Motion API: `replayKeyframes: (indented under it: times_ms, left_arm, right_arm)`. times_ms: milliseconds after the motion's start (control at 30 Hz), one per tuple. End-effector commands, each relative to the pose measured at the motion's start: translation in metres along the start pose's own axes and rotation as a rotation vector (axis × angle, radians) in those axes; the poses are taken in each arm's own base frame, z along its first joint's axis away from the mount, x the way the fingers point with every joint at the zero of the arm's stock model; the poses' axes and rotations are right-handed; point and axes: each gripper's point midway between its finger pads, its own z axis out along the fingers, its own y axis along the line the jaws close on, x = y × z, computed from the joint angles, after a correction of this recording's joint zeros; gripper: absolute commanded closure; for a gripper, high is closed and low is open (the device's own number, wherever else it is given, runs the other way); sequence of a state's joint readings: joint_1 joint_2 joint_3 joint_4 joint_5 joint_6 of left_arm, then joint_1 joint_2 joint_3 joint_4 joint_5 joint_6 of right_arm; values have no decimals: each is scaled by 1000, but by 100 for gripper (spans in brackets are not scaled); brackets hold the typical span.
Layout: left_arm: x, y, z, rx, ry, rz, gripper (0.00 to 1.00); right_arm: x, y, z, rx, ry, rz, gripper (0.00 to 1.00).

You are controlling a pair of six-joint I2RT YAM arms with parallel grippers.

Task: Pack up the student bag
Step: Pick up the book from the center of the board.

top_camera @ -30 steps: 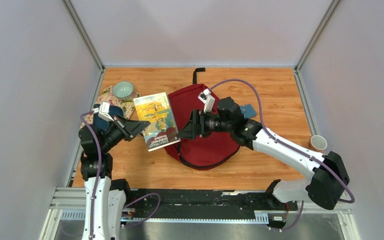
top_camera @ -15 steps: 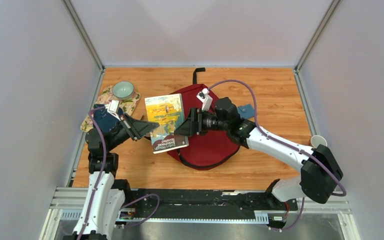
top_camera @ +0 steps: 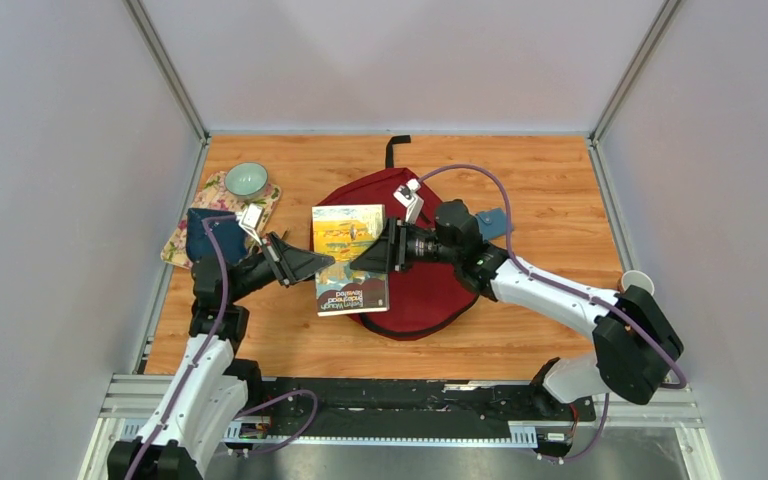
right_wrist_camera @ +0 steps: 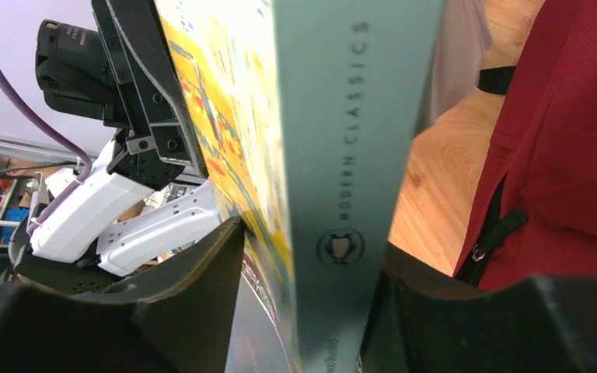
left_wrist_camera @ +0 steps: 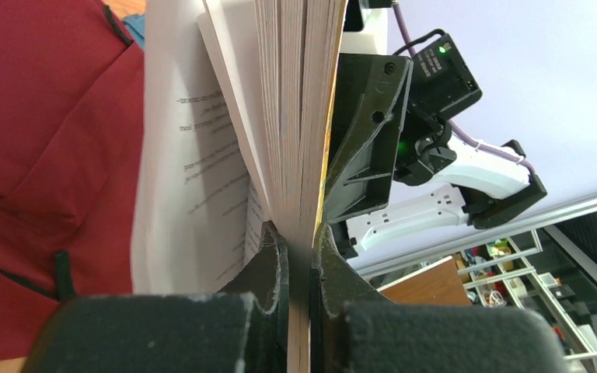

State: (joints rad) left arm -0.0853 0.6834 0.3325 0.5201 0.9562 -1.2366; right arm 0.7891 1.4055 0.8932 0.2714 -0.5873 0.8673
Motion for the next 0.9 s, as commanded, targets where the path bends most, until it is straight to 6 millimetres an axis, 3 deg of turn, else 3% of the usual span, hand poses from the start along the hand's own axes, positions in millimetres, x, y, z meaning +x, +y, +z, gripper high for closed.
replayKeyframes:
  times_ms: [0,33,100,133,200,233,333,500,867]
  left_arm:
    - [-10,-5,3,1,-38,104,100]
    - [-7,6,2,-46,-29,99,86]
    - [-9,12,1,-82,-27,137,70]
    - [-7,20,0,-125,-27,115,49]
    - [-9,25,-2,-162,-30,140,28]
    - [-8,32,-4,-201,-35,121,24]
    - [-9,41,-5,-246,-42,117,24]
    - [-11,42,-2,-222,-69,86,23]
    - [-13,-9,15,74,-58,95,22]
  right_arm:
    - [-11,29,-9,-91,-55,-57,57]
    - [-11,32,-13,-96,-61,-63,62]
    - [-12,34,-15,-100,-71,-69,77]
    - [-13,38,-18,-107,-76,-73,80]
    - [-15,40,-21,-109,-89,-80,91]
    - [-15,41,-22,-108,-94,-78,92]
    - [-18,49,-29,-127,-112,-90,99]
    - [-17,65,-38,-176,-116,-96,100]
    - [-14,87,-43,-286,-85,-97,100]
